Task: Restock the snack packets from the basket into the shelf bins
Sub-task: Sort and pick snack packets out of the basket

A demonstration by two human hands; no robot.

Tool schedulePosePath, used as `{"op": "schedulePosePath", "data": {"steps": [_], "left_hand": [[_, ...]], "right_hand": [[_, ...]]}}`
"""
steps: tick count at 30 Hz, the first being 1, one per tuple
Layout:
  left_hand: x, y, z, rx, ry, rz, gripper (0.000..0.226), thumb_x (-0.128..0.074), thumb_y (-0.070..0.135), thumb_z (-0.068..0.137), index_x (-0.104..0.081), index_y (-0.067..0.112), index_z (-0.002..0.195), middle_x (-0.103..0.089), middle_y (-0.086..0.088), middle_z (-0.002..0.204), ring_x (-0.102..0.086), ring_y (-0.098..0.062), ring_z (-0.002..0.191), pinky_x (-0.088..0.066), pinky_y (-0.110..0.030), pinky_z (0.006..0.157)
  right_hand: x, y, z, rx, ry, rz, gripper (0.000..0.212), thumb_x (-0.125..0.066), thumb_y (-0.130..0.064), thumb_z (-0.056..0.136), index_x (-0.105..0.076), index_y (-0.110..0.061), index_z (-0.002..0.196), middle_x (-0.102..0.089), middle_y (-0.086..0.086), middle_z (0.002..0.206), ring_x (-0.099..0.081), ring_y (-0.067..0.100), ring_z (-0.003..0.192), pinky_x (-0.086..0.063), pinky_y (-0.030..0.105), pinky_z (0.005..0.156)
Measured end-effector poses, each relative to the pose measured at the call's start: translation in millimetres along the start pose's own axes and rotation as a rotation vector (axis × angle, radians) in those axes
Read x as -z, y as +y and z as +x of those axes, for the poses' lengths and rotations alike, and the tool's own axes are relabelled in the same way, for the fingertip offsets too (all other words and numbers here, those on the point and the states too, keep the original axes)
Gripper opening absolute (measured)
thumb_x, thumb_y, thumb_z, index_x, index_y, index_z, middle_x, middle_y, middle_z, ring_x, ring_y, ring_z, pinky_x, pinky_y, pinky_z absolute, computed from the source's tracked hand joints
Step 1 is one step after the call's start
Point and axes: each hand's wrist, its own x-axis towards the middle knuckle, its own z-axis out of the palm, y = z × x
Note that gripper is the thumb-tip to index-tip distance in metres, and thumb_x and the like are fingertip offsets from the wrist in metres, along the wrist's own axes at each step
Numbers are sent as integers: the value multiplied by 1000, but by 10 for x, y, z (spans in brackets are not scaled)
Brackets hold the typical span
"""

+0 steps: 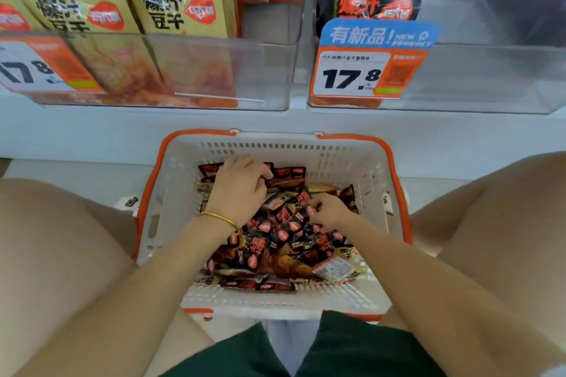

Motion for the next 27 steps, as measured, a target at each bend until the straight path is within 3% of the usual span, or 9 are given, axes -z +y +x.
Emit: {"op": "schedulePosePath", "data": {"steps": [3, 6, 9, 13, 15, 17, 21, 24, 27], "left_hand": [[-50, -47, 45, 10, -26, -30, 21, -52, 4, 86, -69, 12, 97, -63, -7, 100, -49, -32, 105, -35, -42, 100], [-104, -96, 70, 11, -90, -51, 22, -50, 7, 89, -66, 15, 102, -61, -5, 108, -47, -28, 110, -32, -37, 102], [-167, -117, 90, 31, -128, -69, 22, -50, 9, 90, -66, 16, 103, -59, -4, 112, -47, -27, 112, -31, -36, 102], [-227, -111, 97, 58, -205, -67, 23, -49, 13, 92, -64, 18, 108, -56, -2, 117, -45, -26, 117, -26, -36, 107], [-238, -75, 96, 60, -250, -64, 25, -48, 15, 93, -61, 20, 114, -54, -1, 122, -41, -24, 122, -26, -33, 107], [-232, -7, 96, 66, -287, -83, 29, -48, 16, 94, -57, 19, 122, -50, -1, 128, -36, -24, 127, -27, -32, 107], [-172, 118, 74, 48, -320, -137, 54, -54, 17, 93, -35, 20, 143, -34, -3, 147, -26, -25, 137, -24, -36, 113], [-58, 207, 49, 6, -332, -166, 64, -61, 22, 90, -31, 23, 146, -35, -3, 147, -29, -24, 136, -27, -38, 112], [159, 349, 50, -14, -304, -235, 43, -62, 24, 90, -50, 21, 131, -58, -3, 123, -54, -20, 108, -43, -31, 92]], "right_hand": [[-144, 97, 174, -101, -78, 111, 45, -62, 0, 86, -53, -6, 130, -51, 19, 135, -53, 36, 118, -48, 40, 96], [-248, 76, 250, -217, -157, 299, 53, -56, 9, 88, -44, -4, 138, -32, 16, 148, -45, 36, 126, -51, 41, 91], [-262, 75, 298, -207, -120, 308, 48, -57, 8, 88, -47, -1, 134, -41, 16, 139, -52, 31, 116, -53, 34, 79], [-162, 80, 296, -16, -43, -28, 27, -57, 5, 87, -58, 6, 115, -47, 12, 101, -52, 24, 74, -41, 23, 58], [-49, 80, 248, 91, -24, -264, 17, -57, 0, 86, -58, 11, 99, -49, 15, 102, -56, 35, 94, -44, 29, 73], [96, 50, 102, 221, -29, -398, 27, -53, 0, 89, -58, 8, 114, -47, 16, 124, -48, 33, 117, -39, 33, 96], [451, -133, -299, 476, -25, -378, 38, -53, 1, 91, -56, -5, 128, -46, 7, 136, -39, 19, 129, -20, 13, 102], [742, -317, -672, 580, -82, -285, 34, -52, 8, 88, -63, -4, 118, -54, 2, 125, -47, 8, 118, -29, 9, 97], [969, -463, -1049, 680, -60, -78, 31, -57, 8, 86, -69, -9, 109, -59, -6, 111, -54, -4, 102, -42, 12, 90]]}}
